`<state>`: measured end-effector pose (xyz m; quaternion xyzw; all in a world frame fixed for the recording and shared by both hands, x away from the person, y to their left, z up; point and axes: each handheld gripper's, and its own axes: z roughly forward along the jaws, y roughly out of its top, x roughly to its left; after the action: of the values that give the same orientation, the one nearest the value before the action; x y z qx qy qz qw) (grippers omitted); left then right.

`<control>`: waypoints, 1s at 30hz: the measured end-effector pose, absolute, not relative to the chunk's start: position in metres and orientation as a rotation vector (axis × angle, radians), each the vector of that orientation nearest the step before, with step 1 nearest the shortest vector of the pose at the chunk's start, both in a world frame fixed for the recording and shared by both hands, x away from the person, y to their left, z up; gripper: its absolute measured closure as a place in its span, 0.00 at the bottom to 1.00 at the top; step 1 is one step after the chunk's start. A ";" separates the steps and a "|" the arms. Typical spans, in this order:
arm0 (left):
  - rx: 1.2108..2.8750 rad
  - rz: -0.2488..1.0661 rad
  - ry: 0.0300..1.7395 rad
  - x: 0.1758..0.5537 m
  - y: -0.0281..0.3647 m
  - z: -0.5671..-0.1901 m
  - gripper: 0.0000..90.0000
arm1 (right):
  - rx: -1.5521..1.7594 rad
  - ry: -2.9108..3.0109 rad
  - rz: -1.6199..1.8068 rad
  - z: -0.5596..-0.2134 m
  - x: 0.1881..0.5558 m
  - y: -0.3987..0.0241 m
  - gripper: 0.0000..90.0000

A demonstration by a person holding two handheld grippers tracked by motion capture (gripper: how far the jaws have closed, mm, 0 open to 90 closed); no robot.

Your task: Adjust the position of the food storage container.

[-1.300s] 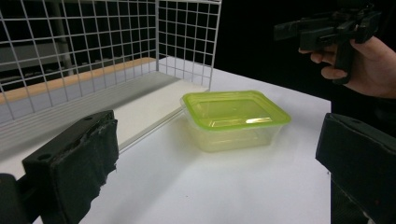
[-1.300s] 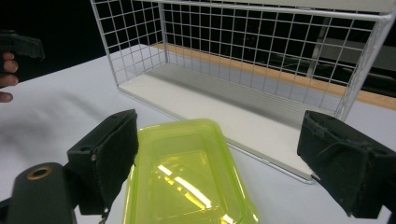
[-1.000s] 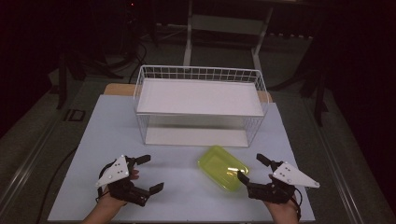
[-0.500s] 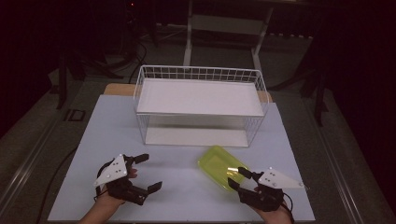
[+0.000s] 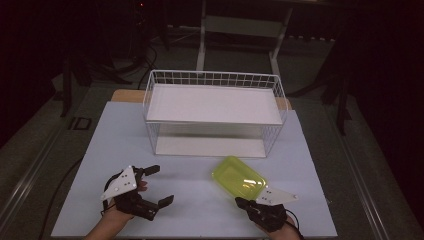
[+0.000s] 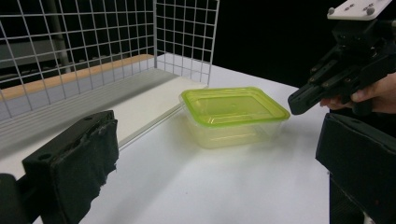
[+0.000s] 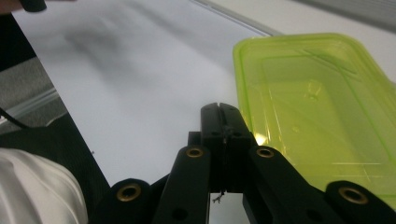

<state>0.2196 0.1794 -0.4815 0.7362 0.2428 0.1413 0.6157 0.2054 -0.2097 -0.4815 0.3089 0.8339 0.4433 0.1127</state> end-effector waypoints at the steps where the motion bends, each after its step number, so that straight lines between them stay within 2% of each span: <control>1: 1.696 0.325 0.559 0.220 0.179 -0.482 0.00 | 0.911 2.457 1.290 -0.483 0.206 -0.209 1.00; 14: 1.700 0.315 0.565 0.221 0.179 -0.484 0.00 | 0.972 2.530 1.078 -0.497 0.216 -0.209 1.00; 30: 1.710 0.301 0.560 0.221 0.175 -0.486 0.00 | 1.072 2.441 1.060 -0.493 0.239 -0.241 1.00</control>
<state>0.2209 0.1751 -0.4857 0.7412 0.2427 0.1304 0.6122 0.2394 -0.2413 -0.4935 0.3701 0.8430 0.3659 0.1359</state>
